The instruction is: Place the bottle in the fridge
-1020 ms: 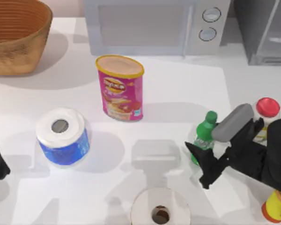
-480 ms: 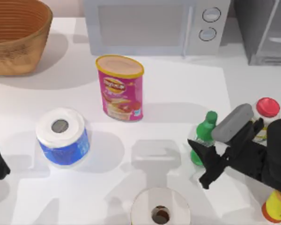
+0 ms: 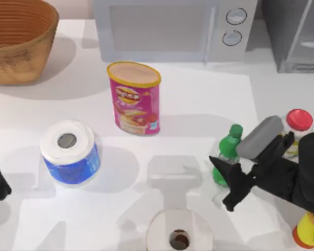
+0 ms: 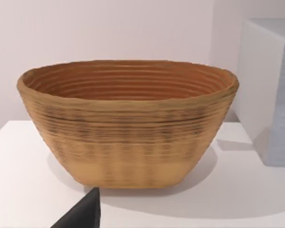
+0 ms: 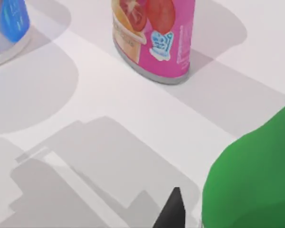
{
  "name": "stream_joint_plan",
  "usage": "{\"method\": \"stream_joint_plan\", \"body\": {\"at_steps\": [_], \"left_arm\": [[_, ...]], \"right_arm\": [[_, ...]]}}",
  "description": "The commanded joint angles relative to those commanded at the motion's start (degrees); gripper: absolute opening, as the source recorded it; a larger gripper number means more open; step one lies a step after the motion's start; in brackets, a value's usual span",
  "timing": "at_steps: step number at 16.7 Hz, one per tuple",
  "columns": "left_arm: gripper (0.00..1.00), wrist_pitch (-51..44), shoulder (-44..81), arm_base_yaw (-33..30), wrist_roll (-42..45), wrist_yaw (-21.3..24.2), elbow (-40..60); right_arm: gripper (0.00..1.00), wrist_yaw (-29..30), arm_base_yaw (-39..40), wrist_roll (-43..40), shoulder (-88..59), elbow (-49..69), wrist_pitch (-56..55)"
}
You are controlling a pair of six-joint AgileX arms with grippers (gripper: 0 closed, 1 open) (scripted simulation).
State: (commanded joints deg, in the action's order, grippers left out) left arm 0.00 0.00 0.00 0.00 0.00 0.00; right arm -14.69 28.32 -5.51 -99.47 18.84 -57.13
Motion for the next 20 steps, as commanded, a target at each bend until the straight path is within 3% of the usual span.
{"method": "stream_joint_plan", "body": {"at_steps": [5, 14, 20], "left_arm": [[1.00, 0.0, 0.0, 0.0, 0.0, 0.0, 0.0], [1.00, 0.0, 0.0, 0.0, 0.0, 0.0, 0.0], [1.00, 0.0, 0.0, 0.0, 0.0, 0.0, 0.0]], "right_arm": [[0.01, -6.3, -3.5, -1.6, 8.1, -0.8, 6.4], [0.01, -21.0, -23.2, -11.3, 23.6, -0.2, 26.8], [0.01, -22.6, -25.3, -12.5, 23.8, -0.4, 29.1]]}}
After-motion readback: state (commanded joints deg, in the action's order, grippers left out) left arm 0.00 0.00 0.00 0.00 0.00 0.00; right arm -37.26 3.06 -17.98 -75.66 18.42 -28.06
